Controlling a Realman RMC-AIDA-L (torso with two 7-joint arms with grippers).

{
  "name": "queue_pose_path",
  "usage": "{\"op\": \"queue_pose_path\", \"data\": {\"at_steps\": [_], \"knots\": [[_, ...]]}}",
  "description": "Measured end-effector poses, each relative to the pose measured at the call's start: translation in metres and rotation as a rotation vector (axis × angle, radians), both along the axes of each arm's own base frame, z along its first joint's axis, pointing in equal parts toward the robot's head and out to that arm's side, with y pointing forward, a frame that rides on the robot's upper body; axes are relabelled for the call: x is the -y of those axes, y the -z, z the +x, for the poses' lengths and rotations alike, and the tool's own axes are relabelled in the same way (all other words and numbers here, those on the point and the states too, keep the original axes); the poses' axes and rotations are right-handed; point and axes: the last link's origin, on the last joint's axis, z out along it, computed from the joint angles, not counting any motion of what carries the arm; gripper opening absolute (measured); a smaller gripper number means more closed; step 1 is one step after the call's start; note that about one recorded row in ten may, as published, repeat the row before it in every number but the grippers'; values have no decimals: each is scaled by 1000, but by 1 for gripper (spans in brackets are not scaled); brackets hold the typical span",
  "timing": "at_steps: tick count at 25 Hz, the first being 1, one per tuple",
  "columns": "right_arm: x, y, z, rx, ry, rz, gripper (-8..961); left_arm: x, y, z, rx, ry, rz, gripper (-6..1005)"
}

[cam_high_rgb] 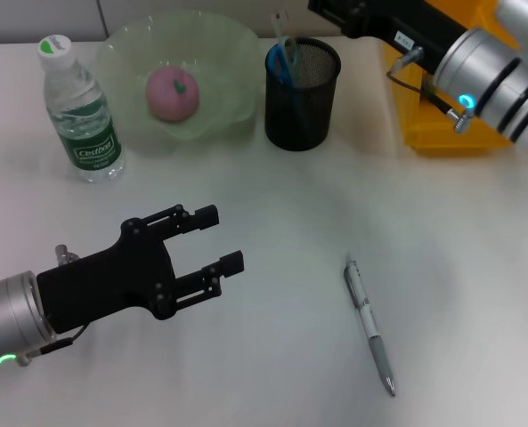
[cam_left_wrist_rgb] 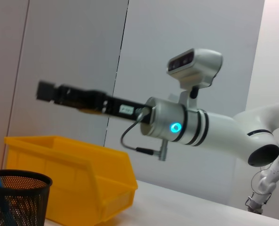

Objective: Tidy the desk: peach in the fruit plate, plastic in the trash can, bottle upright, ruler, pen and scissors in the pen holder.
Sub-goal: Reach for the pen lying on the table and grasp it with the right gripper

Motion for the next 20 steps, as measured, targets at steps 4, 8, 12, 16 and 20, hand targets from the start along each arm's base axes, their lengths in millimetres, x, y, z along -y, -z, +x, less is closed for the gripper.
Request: {"op": "queue_pose_path", "data": {"at_steps": [4, 8, 12, 16, 20], "knots": [[25, -13, 7, -128, -80, -90, 767, 0, -1, 0, -4, 4, -1, 675], [44, -23, 10, -180, -149, -145, 767, 0, -1, 0, -6, 6, 0, 675], [71, -38, 17, -208, -241, -246, 767, -1, -3, -1, -11, 11, 4, 675], [93, -50, 25, -174, -308, -372, 767, -1, -4, -2, -15, 13, 6, 675], [110, -59, 36, -101, -344, -513, 767, -2, -6, -3, -22, 14, 6, 675]]}}
